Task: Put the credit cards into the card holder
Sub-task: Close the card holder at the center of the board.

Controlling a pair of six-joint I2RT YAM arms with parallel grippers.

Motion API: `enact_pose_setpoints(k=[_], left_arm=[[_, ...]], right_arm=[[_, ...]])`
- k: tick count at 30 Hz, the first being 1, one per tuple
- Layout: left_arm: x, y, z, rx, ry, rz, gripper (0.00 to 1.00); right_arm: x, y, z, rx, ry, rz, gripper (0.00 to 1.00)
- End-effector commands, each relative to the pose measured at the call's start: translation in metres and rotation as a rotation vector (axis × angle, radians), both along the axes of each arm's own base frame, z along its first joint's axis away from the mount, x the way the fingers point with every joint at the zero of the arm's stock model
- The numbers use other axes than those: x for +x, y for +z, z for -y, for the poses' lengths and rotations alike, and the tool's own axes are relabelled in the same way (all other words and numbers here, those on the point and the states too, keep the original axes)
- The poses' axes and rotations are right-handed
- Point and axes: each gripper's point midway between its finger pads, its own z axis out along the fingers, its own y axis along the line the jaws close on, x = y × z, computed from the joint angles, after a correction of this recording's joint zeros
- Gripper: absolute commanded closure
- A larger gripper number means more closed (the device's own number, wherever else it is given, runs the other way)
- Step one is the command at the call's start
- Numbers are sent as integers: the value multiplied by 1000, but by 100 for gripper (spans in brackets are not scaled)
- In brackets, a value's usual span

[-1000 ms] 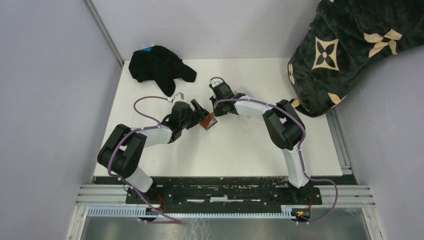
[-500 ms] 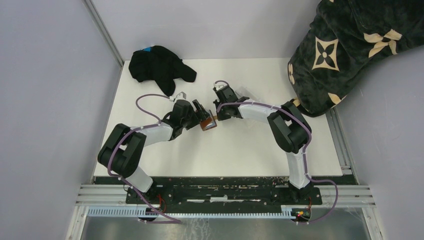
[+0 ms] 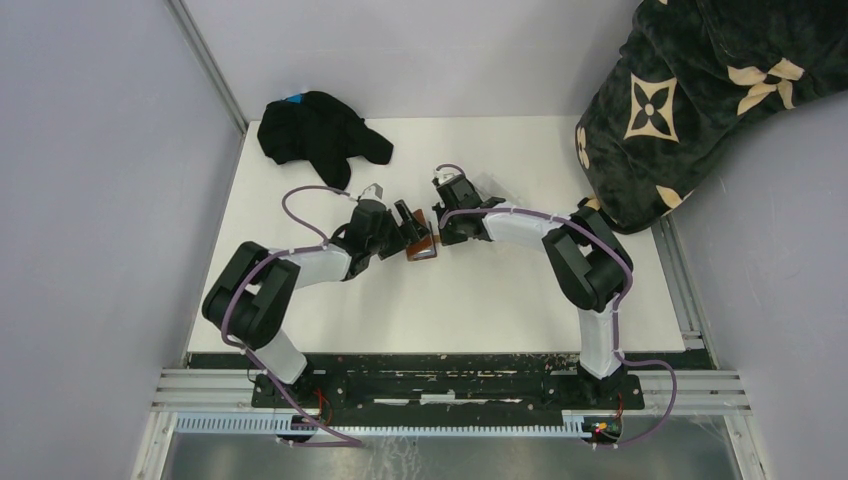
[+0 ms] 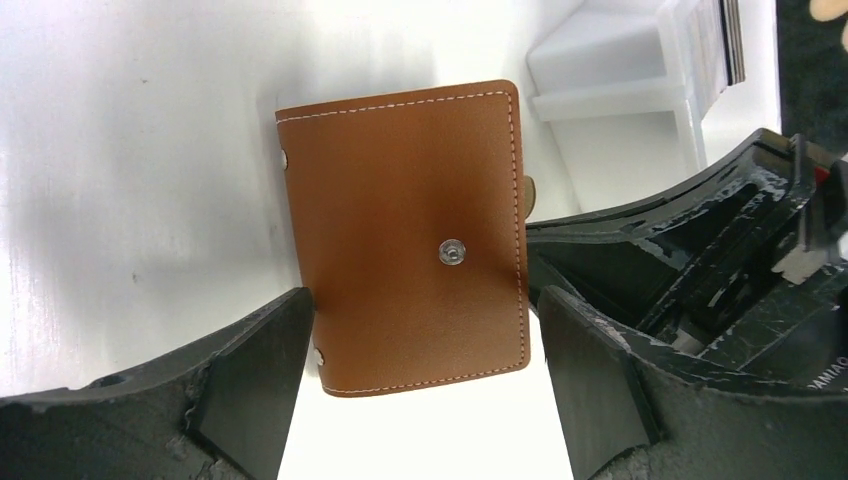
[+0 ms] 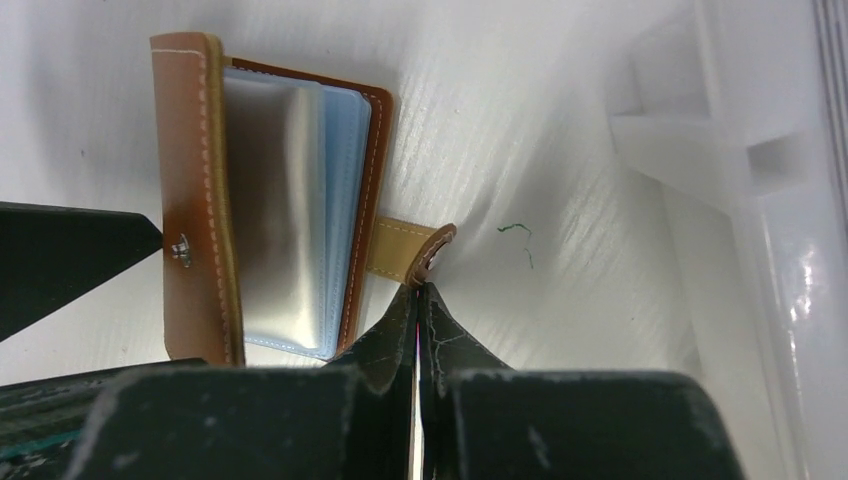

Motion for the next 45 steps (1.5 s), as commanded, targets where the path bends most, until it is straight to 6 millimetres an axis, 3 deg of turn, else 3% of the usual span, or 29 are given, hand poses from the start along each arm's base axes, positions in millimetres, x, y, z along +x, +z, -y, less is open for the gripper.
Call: enact_pose_setpoints(k=[1,8,13,22,35,45], left_arm=[[13,36,12,-45,-40,135,10],[8,51,4,-47,-22,180,7],[1,48,-8,-17,8,181,7],[-8,25,-23,62,34,129,12],[-6,-3,-20,160,-11,50,26],[1,-9,-9,223,-35,33,27]], right_arm=[[3,24,0,22,-12,52,99],[2,25,2,15,-12,54,99],[1,27,2,16,-10,55,99],[1,30,2,11,-4,64,99],[3,35,3,-4,2,76,99],[1,32,5,-12,15,69,99]])
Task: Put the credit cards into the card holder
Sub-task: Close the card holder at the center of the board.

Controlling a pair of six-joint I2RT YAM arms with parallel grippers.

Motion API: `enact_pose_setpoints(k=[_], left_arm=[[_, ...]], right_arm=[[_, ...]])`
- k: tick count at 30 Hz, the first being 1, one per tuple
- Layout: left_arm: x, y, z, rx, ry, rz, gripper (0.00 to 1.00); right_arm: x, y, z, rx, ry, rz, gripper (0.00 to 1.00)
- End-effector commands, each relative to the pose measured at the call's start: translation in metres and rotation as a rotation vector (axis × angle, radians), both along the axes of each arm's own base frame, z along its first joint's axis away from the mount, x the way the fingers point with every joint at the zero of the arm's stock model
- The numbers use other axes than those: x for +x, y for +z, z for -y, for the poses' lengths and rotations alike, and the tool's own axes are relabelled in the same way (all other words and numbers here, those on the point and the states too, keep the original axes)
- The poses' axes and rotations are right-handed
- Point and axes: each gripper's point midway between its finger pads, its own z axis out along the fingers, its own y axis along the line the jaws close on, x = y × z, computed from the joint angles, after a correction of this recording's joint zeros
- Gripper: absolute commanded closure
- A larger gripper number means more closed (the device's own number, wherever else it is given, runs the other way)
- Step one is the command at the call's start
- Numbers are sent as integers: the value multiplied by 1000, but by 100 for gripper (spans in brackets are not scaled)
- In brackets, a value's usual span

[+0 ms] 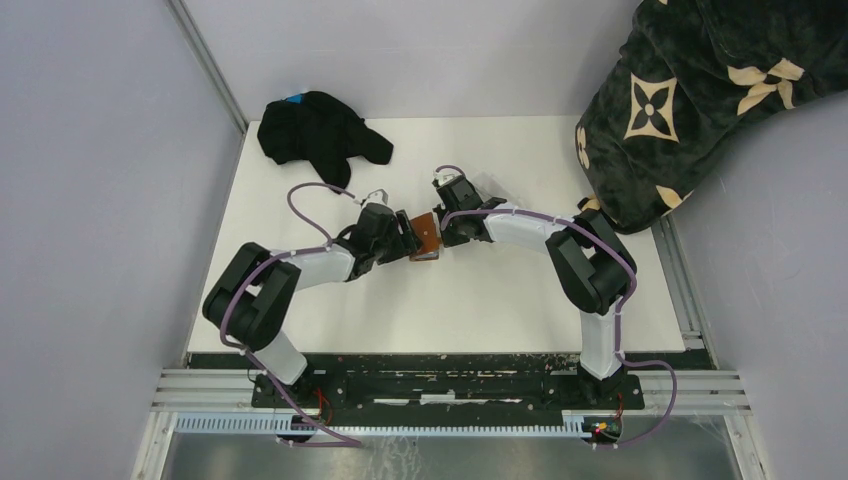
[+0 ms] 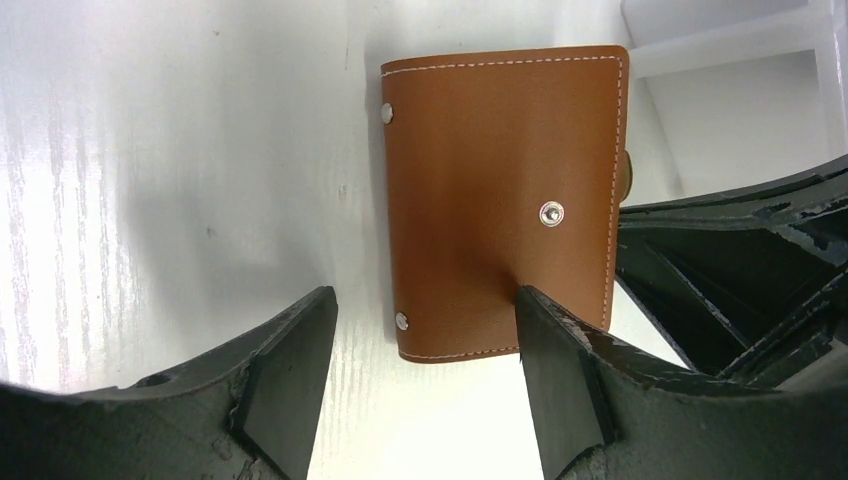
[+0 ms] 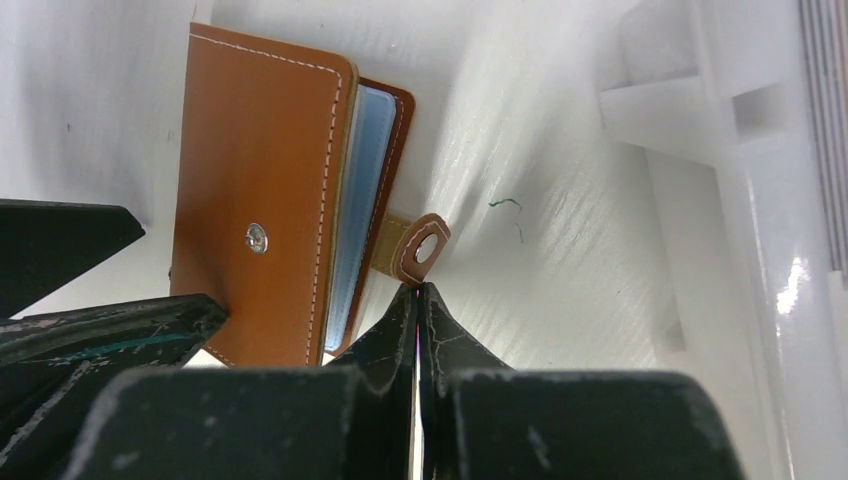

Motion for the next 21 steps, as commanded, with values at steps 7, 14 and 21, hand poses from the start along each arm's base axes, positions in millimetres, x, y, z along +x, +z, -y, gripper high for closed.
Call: enact_pose_setpoints(k=[7,14,21], left_arm=[[13,-4,8,163,-44,-14,28],[9,-14,5,235,-42,-52,29],[6,-19,-1,261,-36,-74,30]], right_arm=[[7,34,1,3,14,82,98],[6,40,6,-14,23,89,87],[6,54,7,-11,25,105,75]])
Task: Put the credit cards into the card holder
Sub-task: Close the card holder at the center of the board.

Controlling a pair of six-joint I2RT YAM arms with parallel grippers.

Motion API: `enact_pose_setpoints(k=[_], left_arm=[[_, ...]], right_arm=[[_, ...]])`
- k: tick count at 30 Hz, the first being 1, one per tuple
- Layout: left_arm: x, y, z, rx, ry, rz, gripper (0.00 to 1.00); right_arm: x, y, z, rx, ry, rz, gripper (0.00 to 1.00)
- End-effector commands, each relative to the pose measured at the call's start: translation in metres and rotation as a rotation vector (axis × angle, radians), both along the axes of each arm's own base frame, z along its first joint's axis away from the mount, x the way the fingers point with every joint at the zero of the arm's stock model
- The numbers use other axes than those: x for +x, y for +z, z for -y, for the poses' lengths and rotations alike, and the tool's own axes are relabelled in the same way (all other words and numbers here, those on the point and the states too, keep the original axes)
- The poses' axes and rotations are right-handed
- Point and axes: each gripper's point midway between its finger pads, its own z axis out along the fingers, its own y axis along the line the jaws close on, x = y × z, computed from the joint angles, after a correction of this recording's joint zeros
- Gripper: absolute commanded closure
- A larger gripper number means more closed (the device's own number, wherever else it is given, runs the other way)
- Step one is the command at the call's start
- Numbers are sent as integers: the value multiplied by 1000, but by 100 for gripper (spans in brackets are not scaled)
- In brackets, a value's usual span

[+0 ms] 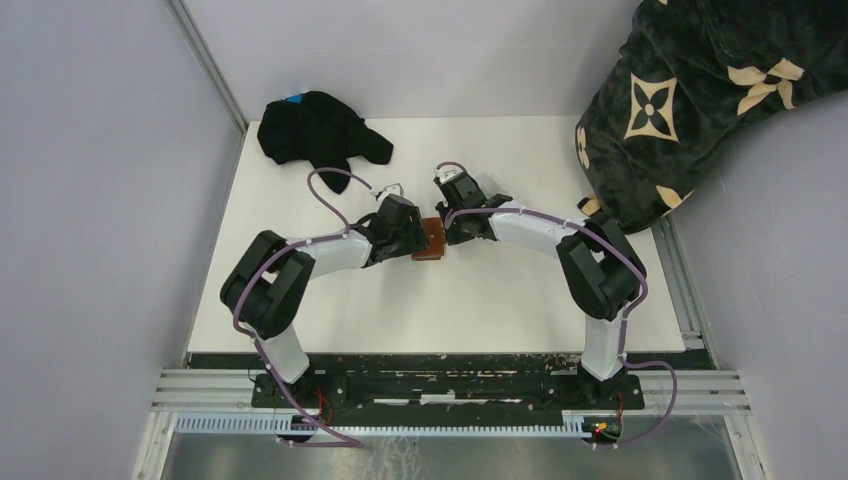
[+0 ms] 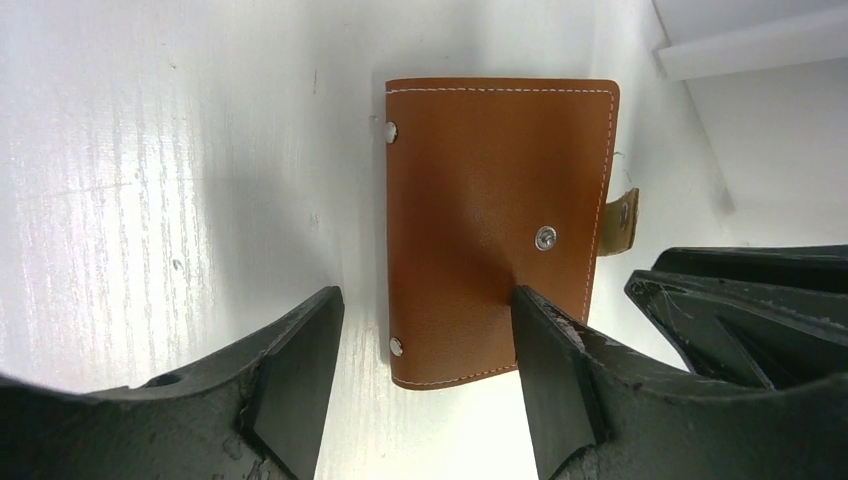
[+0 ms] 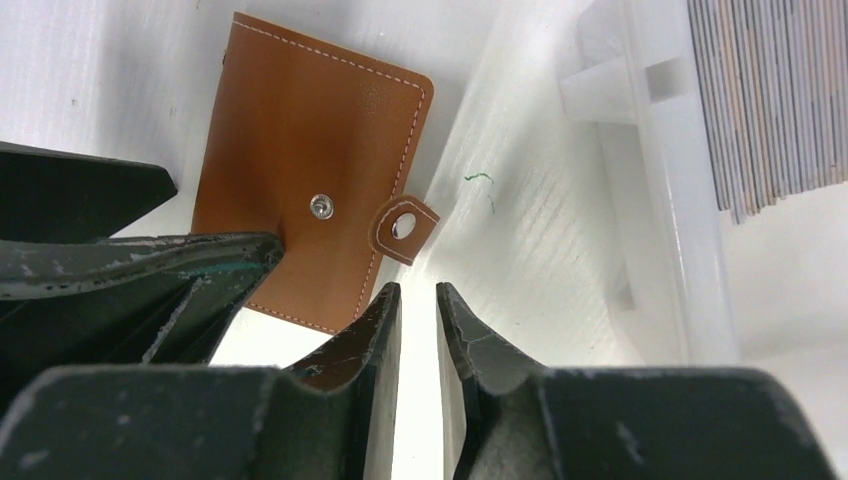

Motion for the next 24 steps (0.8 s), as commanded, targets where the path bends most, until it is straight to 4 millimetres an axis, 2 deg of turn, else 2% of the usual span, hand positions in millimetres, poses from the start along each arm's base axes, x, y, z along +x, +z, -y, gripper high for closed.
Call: enact_pose_setpoints(k=[1,10,24], left_arm=[[-6,-14,-15,106,-19,-34,30],[-10,-19,-18,131,-27,-57,31],[-15,-28,-22,180,-59,-90,33]], right_arm=[[8,37,-2,30,-1,76,75],[15,42,2,83,-63,62,72],[22,23,-11,233,-221,-103,66]])
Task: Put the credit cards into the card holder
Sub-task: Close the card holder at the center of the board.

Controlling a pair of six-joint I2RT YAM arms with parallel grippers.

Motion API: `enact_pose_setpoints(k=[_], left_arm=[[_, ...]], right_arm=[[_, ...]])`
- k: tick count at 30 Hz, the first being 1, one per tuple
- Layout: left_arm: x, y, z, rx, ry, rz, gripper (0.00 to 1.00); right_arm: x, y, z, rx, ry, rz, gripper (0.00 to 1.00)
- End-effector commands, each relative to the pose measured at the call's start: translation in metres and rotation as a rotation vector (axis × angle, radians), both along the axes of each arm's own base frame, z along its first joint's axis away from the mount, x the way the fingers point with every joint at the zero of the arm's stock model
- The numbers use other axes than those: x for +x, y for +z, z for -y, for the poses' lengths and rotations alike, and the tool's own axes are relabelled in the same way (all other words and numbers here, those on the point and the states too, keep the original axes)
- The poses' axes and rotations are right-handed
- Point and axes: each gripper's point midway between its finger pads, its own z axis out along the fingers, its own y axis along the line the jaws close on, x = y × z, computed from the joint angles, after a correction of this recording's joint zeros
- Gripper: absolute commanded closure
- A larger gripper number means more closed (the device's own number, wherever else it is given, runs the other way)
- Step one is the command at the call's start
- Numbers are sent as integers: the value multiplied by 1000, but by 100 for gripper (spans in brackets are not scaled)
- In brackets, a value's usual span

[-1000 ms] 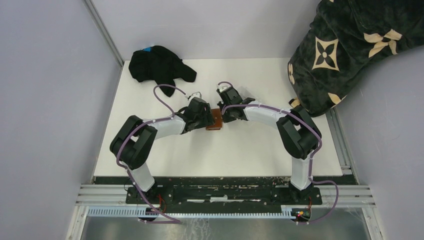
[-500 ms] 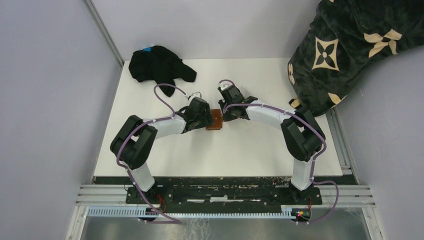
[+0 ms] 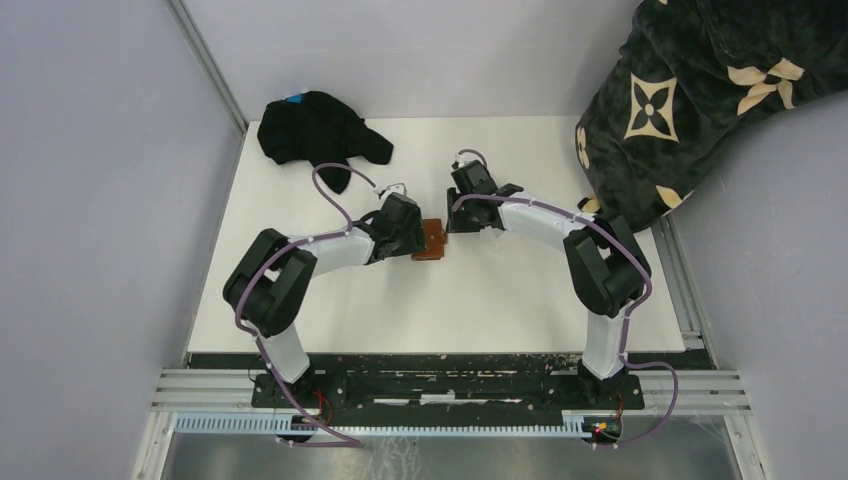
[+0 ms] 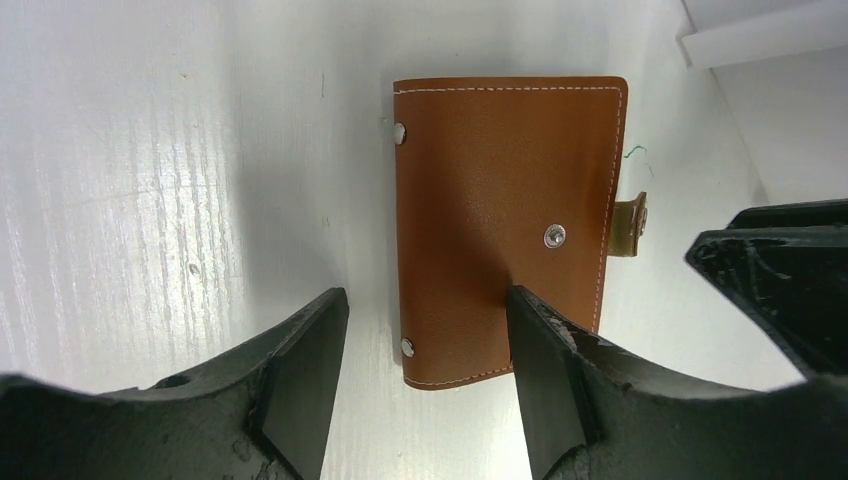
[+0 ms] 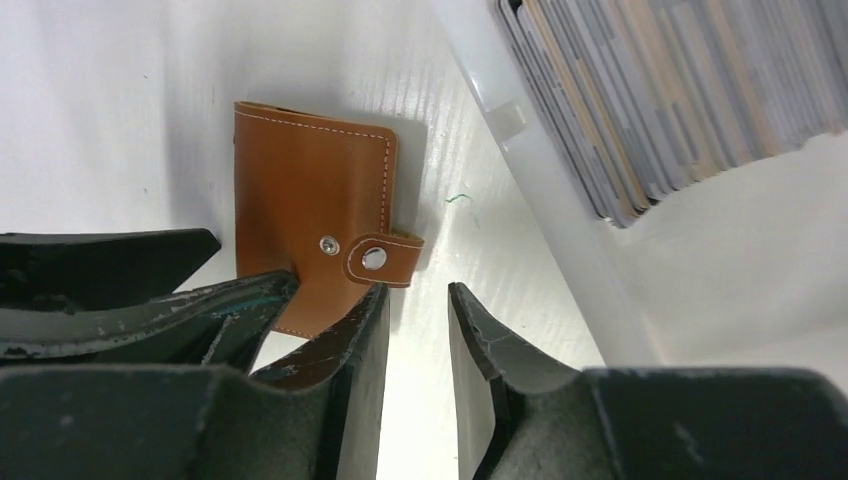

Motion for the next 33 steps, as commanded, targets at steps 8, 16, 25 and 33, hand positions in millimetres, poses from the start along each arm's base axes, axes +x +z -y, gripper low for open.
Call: enact_pose_setpoints(k=[8,16,25,33], left_arm=[[-16,-27,-18,132,-54,-92,34],[-20,-30,-21,150,-73,-102,34],[-26,-35,-23,158,-88,-124,35],[-28,-36,-24,163,-95,-126,35]], right_arm=[[9,-3,-17,95,-124,-59,63],[12,-2,-12,113,-195,-39,62],[16,-1,-7,126,-266,-24,62],[13,-12,-13,150,-269,-59,62]])
